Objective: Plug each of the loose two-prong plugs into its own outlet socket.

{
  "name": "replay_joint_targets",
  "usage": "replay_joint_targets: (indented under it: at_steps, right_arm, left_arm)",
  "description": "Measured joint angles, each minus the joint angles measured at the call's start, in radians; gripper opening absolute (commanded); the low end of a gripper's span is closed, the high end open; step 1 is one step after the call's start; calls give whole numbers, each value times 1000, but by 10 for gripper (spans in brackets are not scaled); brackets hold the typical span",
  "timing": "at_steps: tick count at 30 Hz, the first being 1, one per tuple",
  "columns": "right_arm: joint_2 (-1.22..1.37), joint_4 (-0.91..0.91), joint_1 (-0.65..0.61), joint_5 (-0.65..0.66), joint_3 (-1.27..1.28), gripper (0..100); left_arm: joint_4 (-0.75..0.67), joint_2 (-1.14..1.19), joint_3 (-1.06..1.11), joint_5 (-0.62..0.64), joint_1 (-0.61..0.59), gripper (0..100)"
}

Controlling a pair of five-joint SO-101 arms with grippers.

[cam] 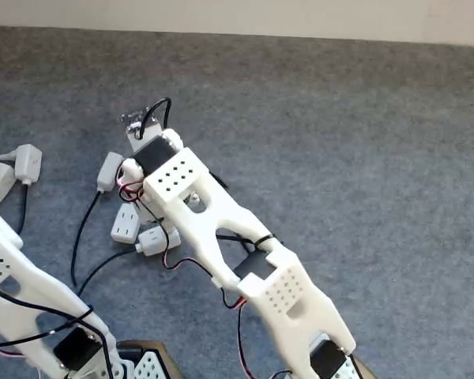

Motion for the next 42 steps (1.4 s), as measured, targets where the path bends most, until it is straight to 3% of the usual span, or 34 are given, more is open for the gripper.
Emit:
replay_joint_targets:
  at_steps: [12,16,20,26,30,35,42]
  right_arm:
    - [87,0,-20,3,2,17]
    - [74,8,-21,48,-49,154]
    - [18,9,-28,92,-104,262]
    - [-138,9,-15,169,-104,267]
    - [-301,9,41,213,-104,267]
    - [-548,9,176,278,-87,267]
    - [-887,5,370,358,204,267]
  left_arm:
    - [0,0,0,0,0,386]
    - [31,0,-5,0,0,388]
    - [133,0,-83,-5,20,387]
    - [379,-2,-284,-32,140,386]
    - [419,-2,-305,-35,235,386]
    - [423,-144,-32,-43,356,386]
    - [423,-565,552,-192,580,351]
